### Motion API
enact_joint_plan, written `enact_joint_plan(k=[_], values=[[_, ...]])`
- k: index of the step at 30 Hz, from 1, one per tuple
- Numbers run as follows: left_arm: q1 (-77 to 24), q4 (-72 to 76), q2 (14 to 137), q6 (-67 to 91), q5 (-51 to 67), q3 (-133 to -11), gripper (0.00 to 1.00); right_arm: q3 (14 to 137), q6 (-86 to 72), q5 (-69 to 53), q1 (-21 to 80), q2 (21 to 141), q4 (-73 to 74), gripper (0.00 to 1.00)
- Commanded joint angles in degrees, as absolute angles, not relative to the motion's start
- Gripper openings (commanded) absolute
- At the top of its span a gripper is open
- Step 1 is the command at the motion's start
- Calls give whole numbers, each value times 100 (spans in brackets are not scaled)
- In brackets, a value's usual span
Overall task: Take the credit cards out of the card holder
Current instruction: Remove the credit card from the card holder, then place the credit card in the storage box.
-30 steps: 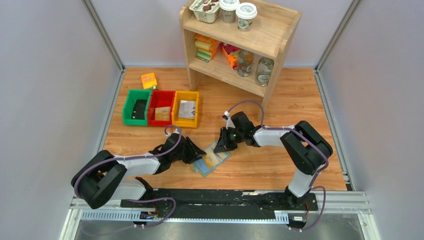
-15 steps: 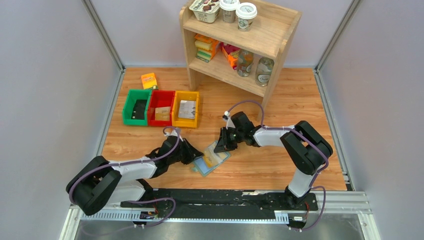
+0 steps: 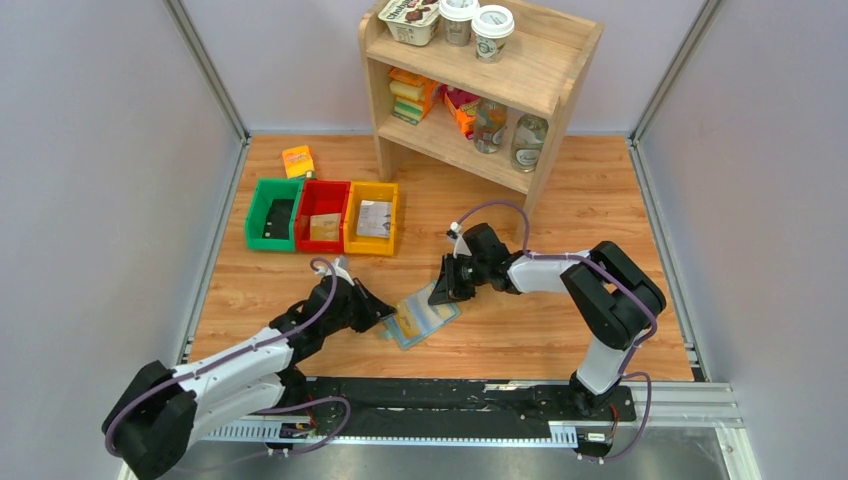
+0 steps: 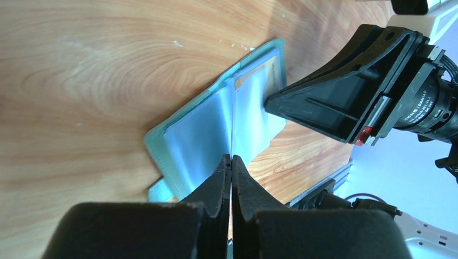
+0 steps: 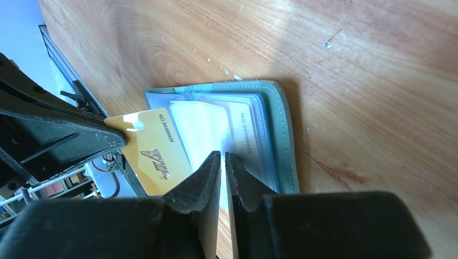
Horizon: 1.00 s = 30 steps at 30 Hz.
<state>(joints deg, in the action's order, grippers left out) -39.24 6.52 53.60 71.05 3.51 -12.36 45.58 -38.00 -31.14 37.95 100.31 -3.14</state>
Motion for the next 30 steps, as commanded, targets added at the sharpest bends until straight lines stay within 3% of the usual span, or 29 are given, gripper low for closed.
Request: enact_joint_plan(k=[1, 7, 13, 22, 30], values=[[-3894, -632, 4686, 7110, 79, -1204, 0, 4368, -3744, -2786, 3727, 10081, -114, 17], [-3797, -1861, 3604, 6680, -649, -1668, 0, 4386, -3744, -2926, 3735, 9713, -132, 18], [-2833, -2224, 3322, 6013, -476, -2266, 0, 4605, -3674, -2988, 3727, 9106, -27, 25], [-1179, -1408, 3691, 5344, -36, -3031, 0, 4536, -3410, -2497, 3499, 7675, 703, 57], [-168, -117, 4691, 5545, -368, -3191, 0, 4017, -3252, -2250, 2927, 6435, 1037, 70]])
